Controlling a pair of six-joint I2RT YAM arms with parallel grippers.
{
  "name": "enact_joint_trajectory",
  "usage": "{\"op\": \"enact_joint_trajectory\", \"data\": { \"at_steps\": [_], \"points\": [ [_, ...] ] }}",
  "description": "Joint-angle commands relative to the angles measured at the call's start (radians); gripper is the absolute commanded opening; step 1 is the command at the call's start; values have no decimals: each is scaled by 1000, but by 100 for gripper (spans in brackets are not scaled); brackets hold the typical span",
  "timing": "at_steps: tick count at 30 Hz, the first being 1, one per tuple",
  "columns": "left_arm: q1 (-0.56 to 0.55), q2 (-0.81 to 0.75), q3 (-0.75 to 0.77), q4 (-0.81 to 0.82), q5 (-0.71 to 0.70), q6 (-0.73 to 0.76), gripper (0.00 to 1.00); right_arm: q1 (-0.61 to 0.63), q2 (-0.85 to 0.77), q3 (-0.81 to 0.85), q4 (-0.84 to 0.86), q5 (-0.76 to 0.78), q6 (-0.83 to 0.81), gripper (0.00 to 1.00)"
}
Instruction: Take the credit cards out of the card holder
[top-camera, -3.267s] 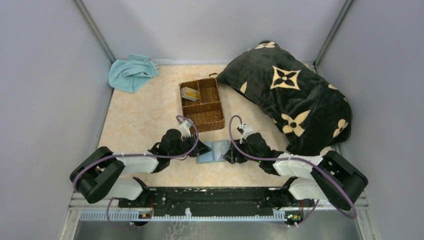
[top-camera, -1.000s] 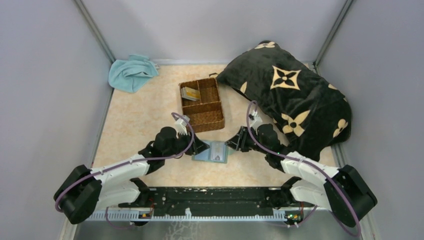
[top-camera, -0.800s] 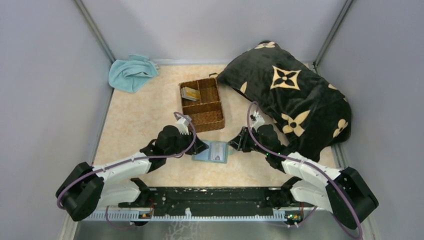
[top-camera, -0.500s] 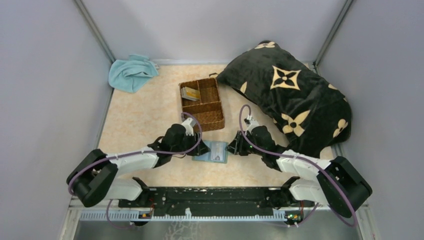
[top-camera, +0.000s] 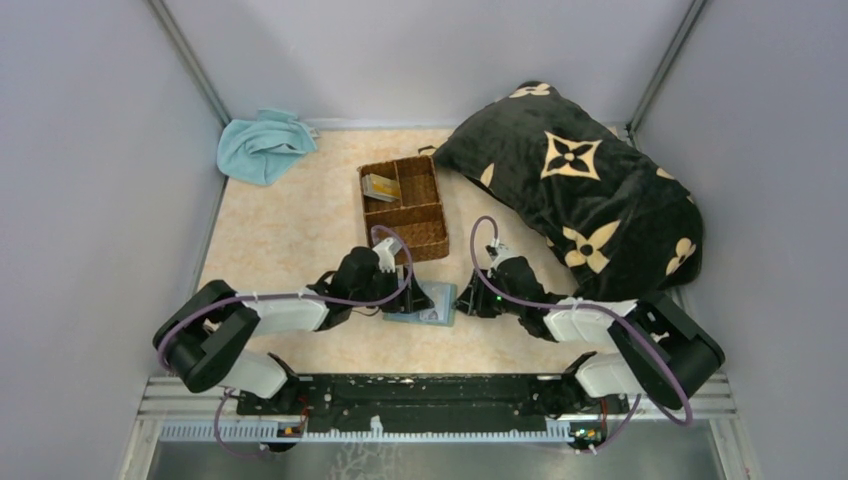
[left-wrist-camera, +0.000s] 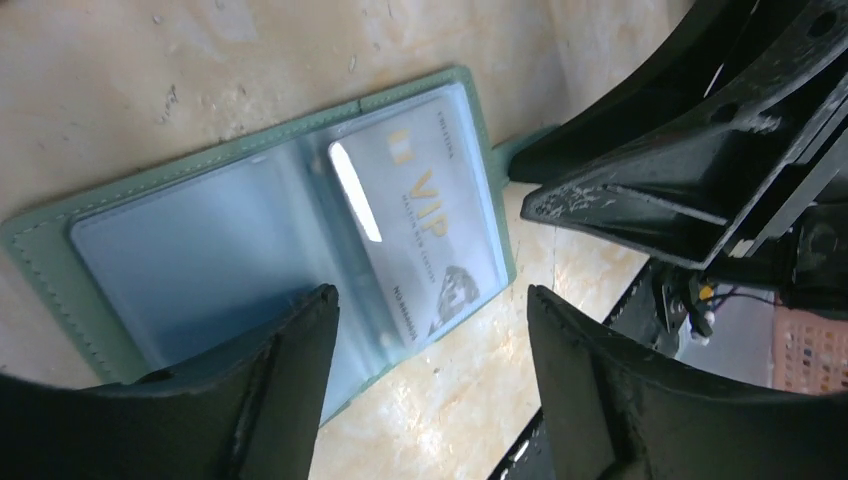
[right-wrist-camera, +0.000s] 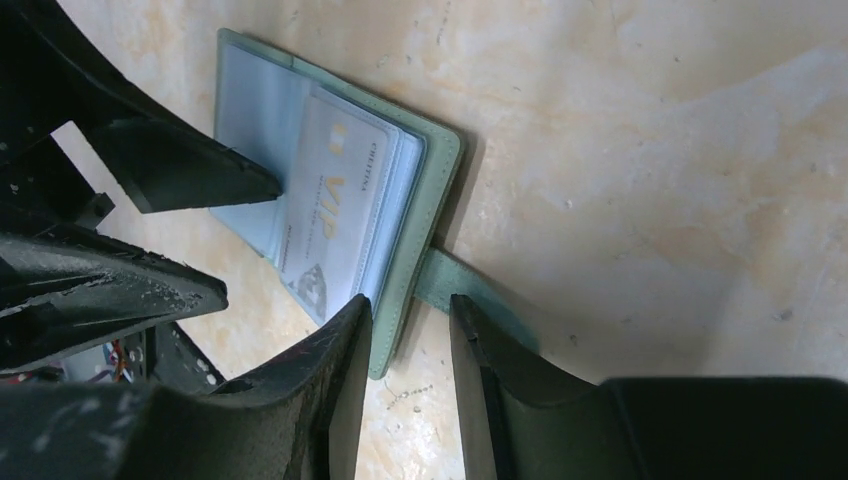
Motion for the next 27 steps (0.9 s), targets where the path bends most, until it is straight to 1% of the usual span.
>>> {"op": "enact_joint_trajectory", "data": {
  "at_steps": [1,2,3,8,12,16,21,27],
  "points": [
    [1,-25,3,40,22,-6,79,7,73,-14,133,-23,22,36],
    [1,-29,3,39,25,-7,85,8,85,-15,144,-25,24,36],
    [1,-31,3,39,27,-9,88,8,94,-16,152,-26,26,36],
    [1,-23,-4,51,40,-9,94,8,116,-11,162,-23,26,35],
    [3,-1,-13,98,75,-28,95,7,113,-5,139,-17,18,34],
    [4,10,-22,140,83,-45,96,8,69,-1,91,-34,8,34],
    [10,23,-24,168,99,-54,100,29,-21,43,-34,-5,-18,34],
    [11,22,-28,175,102,-60,100,34,-54,89,-53,-17,-17,34]
  ]
}}
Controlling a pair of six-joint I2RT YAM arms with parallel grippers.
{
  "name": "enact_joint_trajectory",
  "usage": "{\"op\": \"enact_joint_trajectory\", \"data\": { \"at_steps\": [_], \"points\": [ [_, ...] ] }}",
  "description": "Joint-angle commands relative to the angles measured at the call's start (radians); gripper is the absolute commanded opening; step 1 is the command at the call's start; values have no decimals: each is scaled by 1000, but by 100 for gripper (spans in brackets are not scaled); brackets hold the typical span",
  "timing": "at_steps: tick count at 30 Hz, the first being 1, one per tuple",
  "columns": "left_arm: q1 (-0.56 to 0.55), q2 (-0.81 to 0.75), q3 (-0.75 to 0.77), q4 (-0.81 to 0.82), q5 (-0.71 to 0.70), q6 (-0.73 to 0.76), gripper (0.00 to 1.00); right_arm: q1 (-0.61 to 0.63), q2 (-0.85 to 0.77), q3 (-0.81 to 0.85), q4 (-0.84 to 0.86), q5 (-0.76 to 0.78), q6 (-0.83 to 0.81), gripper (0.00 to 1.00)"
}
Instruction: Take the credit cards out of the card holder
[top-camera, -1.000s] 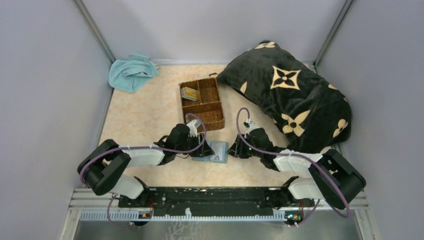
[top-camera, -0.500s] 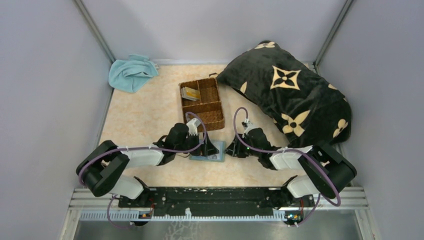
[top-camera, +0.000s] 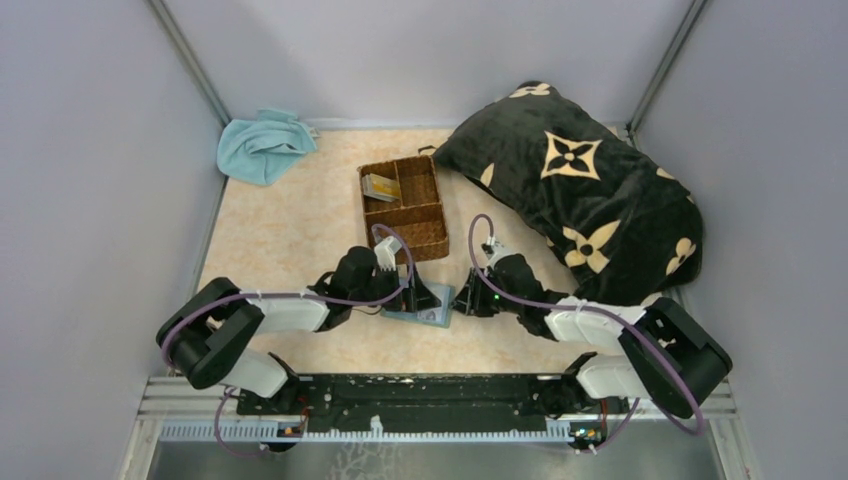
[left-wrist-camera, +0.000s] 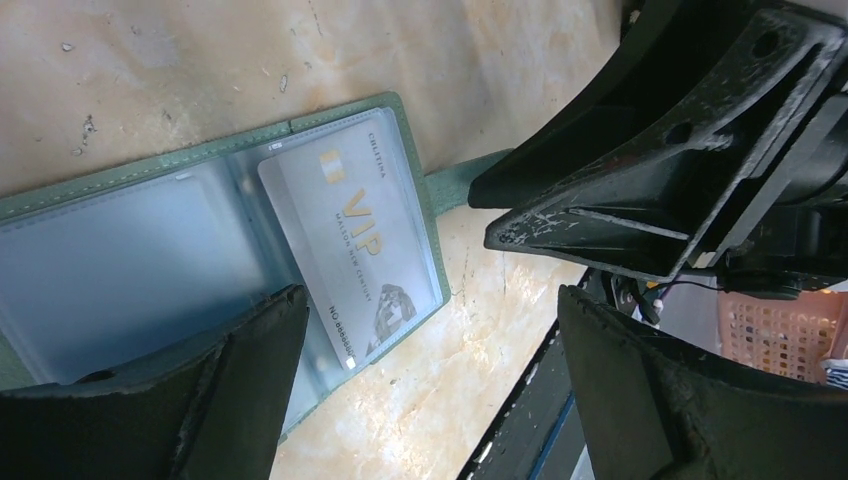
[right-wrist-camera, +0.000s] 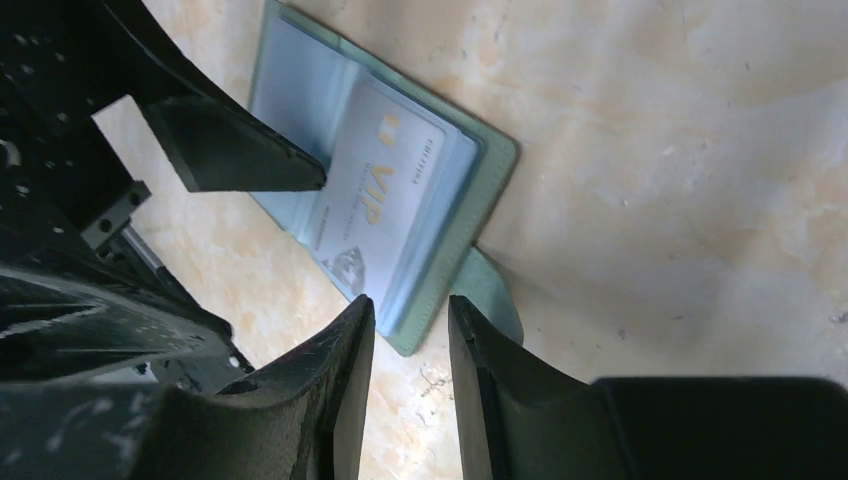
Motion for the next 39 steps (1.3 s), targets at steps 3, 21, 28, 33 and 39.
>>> {"op": "enact_joint_trajectory", "data": {
  "at_steps": [3,21,28,33,39],
  "points": [
    [6,9,-13,45,21,-10,100,7,-6,74,8,16,-26,34],
    [7,20,-55,162,63,-61,100,6,184,50,152,8,9,33],
    [20,29,-86,312,101,-131,99,6,203,36,160,7,3,33],
    [32,19,-102,385,113,-167,99,6,204,24,152,18,0,32],
    [45,23,-93,432,136,-189,99,6,208,20,157,14,2,14]
  ]
}}
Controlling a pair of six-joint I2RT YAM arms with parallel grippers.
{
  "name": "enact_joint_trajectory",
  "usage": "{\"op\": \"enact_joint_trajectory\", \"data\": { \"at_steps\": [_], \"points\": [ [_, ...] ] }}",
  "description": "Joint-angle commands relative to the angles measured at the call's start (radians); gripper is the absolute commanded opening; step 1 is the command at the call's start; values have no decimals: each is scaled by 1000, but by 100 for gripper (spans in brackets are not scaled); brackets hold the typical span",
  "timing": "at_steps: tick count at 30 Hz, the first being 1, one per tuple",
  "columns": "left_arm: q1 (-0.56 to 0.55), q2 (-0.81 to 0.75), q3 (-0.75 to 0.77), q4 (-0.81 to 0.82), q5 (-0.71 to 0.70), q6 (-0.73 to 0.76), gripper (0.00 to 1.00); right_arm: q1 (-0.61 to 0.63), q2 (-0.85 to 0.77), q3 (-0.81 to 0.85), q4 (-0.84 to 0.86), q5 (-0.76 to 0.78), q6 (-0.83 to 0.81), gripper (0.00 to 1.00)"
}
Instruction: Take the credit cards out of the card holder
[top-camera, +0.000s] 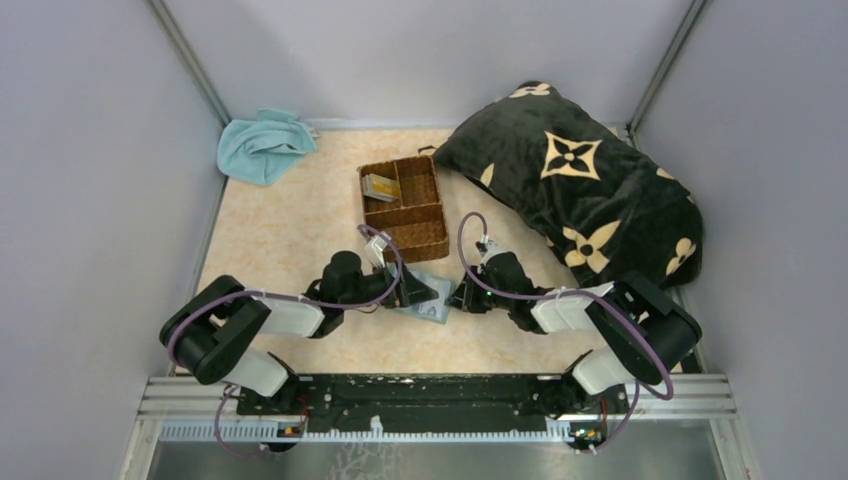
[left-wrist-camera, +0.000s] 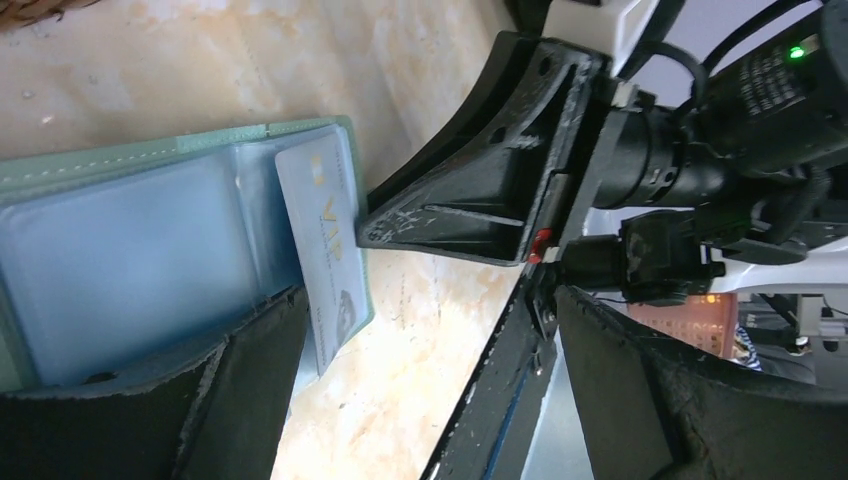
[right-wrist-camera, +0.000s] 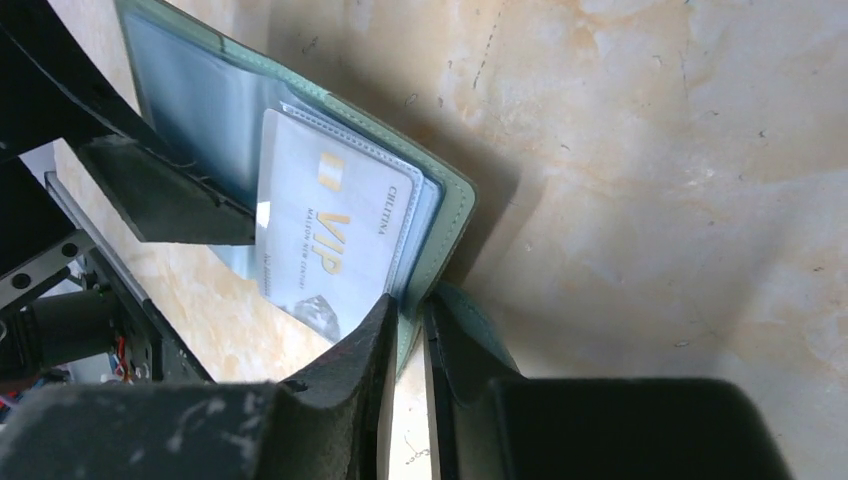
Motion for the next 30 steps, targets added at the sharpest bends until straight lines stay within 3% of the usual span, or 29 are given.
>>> {"op": "enact_joint_trajectory", "data": {
  "at_steps": [1,10,22,30],
  "points": [
    [1,3,8,134,62,-38,99,6,18,-17,-9,9,-15,14],
    [0,89,8,235,142,-84,92,5,22,-14,-9,16,-15,13],
    [-13,134,57,159,179,9,91,-1,49,-3,10,-5,-11,13],
    [-18,242,62,303,209,-61,92,-3,61,5,15,-9,-10,12]
  ]
}}
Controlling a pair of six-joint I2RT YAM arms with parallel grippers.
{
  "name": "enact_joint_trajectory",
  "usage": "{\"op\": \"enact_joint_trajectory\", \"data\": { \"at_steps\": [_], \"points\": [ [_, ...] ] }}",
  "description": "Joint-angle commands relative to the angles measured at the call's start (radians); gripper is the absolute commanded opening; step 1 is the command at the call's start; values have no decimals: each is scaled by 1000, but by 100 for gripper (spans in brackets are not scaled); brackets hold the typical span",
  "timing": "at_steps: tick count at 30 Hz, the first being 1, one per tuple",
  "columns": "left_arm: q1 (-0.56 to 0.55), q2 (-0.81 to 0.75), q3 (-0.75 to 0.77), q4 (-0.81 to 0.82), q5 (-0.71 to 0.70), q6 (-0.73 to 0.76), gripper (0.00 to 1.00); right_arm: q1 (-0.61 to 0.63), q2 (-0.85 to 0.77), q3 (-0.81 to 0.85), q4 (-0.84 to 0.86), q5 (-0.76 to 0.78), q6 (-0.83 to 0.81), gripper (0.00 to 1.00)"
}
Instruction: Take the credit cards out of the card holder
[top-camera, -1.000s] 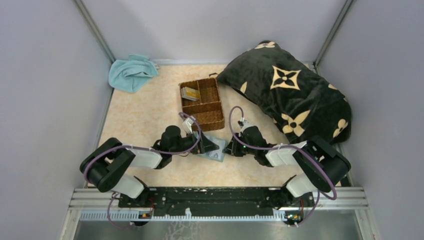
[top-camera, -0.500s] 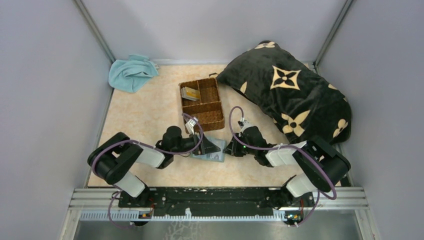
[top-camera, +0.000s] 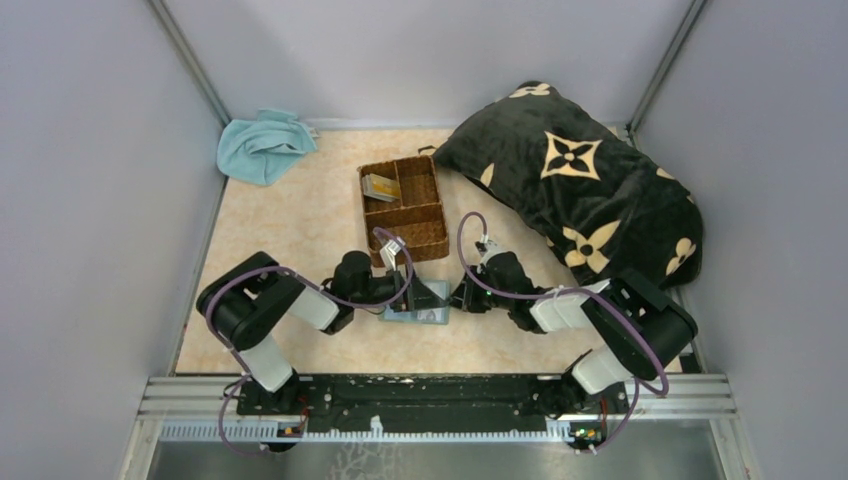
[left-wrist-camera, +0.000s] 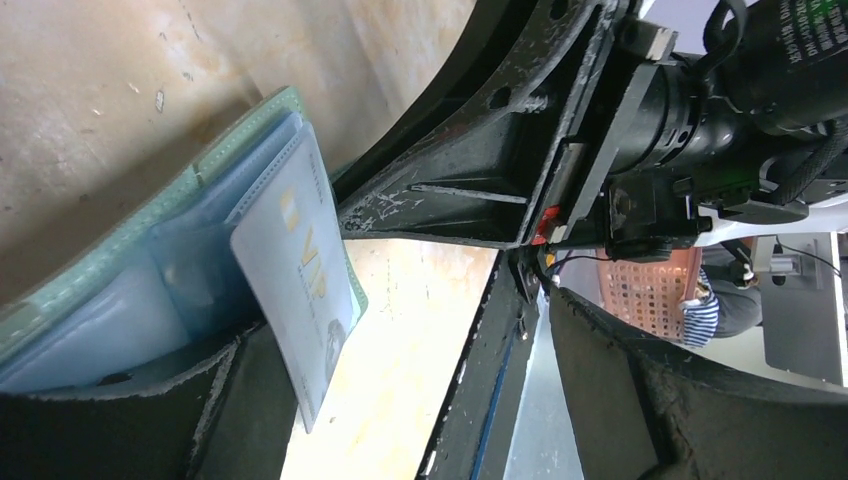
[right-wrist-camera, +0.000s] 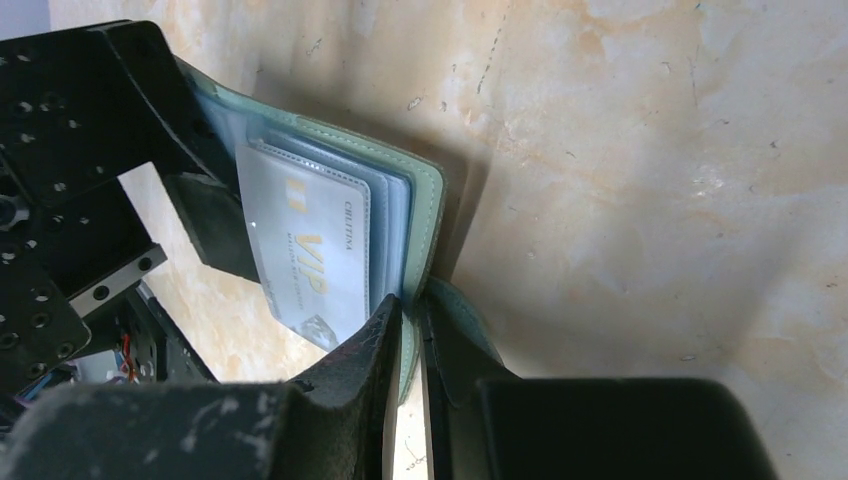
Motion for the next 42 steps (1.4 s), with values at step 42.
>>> {"op": "enact_joint_trajectory", "data": {
  "at_steps": [42],
  "points": [
    [174,-234,-75,-332,43,219,76,-63,48,-5,-5,-48,-4,0]
  ]
}}
